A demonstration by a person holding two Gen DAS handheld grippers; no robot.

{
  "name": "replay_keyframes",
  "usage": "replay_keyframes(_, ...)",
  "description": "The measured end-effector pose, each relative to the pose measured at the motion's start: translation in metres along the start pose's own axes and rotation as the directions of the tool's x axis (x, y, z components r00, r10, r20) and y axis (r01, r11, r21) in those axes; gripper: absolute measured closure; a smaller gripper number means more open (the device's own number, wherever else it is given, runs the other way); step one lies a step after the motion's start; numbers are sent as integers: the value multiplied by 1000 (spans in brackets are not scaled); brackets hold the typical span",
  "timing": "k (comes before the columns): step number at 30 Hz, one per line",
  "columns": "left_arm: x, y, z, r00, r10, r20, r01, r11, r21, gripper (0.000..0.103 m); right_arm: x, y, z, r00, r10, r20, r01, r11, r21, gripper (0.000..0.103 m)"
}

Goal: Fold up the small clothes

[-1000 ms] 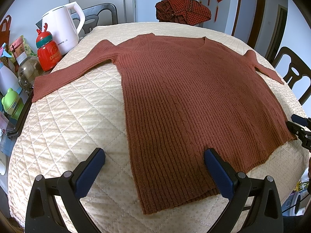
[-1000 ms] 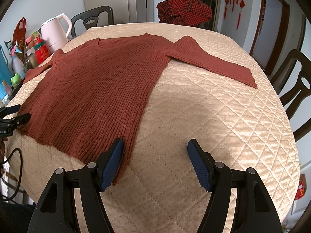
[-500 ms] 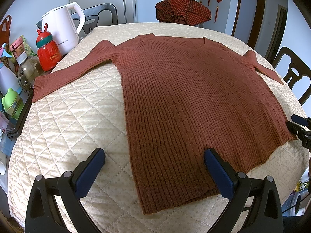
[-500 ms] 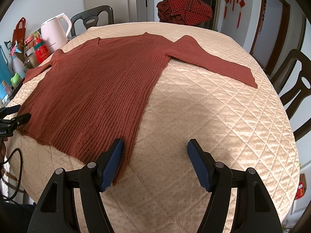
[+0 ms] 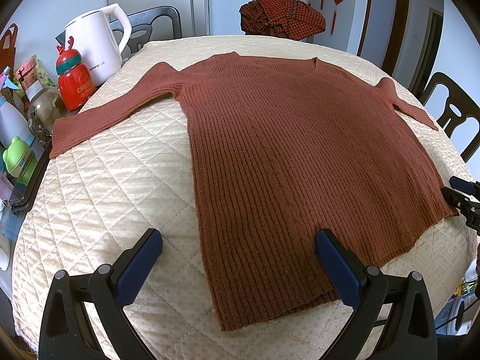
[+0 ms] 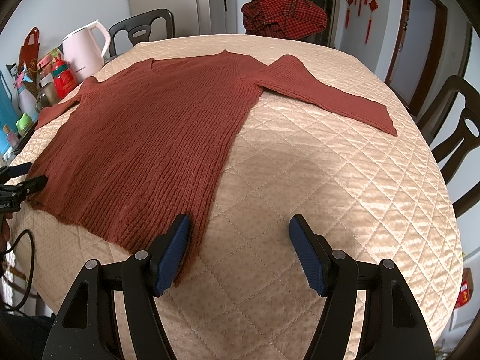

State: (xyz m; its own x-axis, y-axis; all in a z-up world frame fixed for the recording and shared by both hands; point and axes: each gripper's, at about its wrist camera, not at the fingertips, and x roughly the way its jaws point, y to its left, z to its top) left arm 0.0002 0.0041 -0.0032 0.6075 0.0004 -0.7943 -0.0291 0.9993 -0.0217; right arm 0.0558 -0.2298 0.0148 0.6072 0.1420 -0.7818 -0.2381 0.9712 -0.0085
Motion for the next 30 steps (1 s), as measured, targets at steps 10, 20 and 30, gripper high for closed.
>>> replay_keyframes(10, 0, 0, 0, 1000, 1, 1, -1, 1000, -2, 0, 0, 0, 0, 1000, 0, -1, 0, 1000, 1, 34)
replay_keyframes(20, -1, -1, 0, 1000, 2, -1, -2, 1000, -2, 0, 0, 0, 0, 1000, 0, -1, 0, 1000, 1, 34)
replay_keyframes(30, -1, -1, 0, 1000, 3, 2, -3, 1000, -3, 0, 1, 1, 0, 1000, -2, -5, 2, 1000, 2, 34)
